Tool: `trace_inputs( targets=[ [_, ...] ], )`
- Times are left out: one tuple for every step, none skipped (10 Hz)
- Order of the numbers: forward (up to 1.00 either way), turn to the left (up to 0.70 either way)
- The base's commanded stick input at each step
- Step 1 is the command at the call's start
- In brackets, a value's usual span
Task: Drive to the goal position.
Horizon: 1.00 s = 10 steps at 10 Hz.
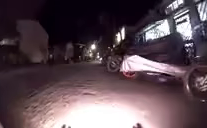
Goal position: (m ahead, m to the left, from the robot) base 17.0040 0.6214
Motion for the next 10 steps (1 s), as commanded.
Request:
trace_inputs(
  targets=[
    [0.56,-0.14],
    [0.56,-0.14],
    [0.56,-0.14],
    [0.56,-0.14],
    [0.56,-0.14],
    [0.56,-0.14],
    [0.56,-0.1],
    [0.56,0.0],
    [0.56,0.0],
    [0.56,0.0]
  ],
)
